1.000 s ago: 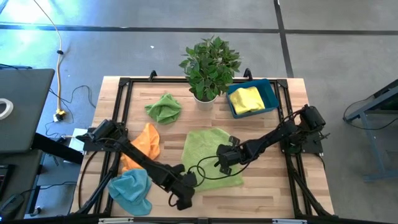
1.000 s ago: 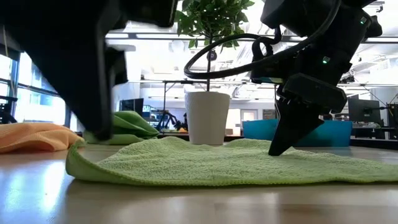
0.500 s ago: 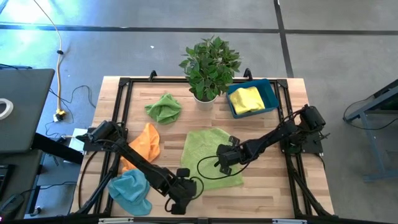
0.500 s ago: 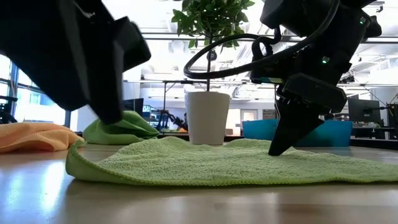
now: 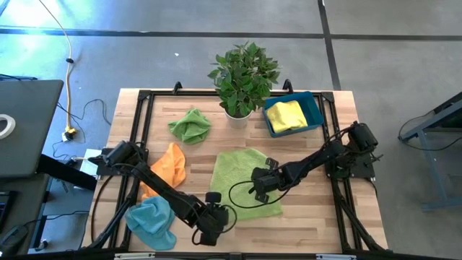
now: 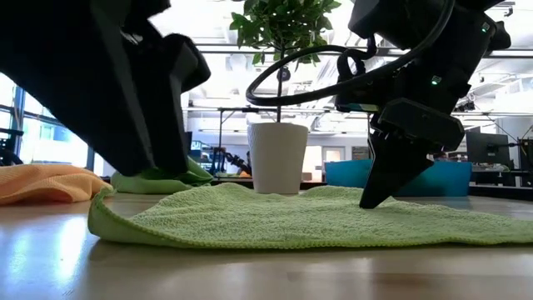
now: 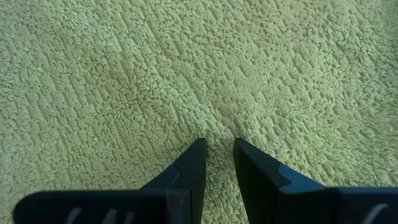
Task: Sort microfiber towel by color & place in baskets
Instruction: Fold the light green towel
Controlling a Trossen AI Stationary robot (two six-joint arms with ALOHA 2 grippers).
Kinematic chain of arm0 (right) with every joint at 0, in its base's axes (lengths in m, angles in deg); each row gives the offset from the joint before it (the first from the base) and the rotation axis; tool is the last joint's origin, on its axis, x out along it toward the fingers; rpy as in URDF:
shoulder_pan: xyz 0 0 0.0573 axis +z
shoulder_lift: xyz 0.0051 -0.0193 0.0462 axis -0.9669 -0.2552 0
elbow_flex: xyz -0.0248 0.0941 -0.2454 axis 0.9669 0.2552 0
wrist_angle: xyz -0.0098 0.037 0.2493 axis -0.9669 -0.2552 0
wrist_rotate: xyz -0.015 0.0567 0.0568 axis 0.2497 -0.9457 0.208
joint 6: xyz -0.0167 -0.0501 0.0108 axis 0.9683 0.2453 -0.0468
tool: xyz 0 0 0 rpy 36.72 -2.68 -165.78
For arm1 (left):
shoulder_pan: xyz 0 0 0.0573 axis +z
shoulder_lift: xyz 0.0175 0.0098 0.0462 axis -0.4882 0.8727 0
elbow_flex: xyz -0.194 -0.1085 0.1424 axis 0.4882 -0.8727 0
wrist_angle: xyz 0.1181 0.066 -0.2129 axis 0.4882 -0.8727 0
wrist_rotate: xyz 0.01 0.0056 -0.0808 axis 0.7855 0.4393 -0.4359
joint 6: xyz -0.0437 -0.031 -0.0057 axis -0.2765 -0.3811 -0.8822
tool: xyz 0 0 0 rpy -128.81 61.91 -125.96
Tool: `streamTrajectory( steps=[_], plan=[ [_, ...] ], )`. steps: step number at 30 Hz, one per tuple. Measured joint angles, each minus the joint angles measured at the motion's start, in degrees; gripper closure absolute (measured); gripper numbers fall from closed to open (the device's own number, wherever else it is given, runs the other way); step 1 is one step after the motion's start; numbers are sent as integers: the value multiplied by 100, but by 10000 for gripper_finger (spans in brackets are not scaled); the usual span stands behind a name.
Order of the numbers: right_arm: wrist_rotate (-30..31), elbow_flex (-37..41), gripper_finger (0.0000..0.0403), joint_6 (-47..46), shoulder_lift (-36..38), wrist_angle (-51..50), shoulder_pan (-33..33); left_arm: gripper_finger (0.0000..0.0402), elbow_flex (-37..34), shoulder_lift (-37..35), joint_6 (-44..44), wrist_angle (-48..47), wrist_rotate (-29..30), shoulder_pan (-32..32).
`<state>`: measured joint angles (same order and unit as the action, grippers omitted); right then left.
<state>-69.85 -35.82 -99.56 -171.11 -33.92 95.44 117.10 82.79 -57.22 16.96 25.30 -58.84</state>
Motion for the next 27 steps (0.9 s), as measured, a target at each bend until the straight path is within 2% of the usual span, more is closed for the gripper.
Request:
streamTrajectory(
  steps=[18,22,27],
  plan=[
    [-4,4,325,128,-2,28,0,246,4,382,-117,-150,44,-14],
    [-57,4,325,129,-2,39,0,279,11,382,-117,-268,120,-18],
    [-278,4,325,129,46,33,-7,350,11,382,-115,-313,132,-18]
  ],
)
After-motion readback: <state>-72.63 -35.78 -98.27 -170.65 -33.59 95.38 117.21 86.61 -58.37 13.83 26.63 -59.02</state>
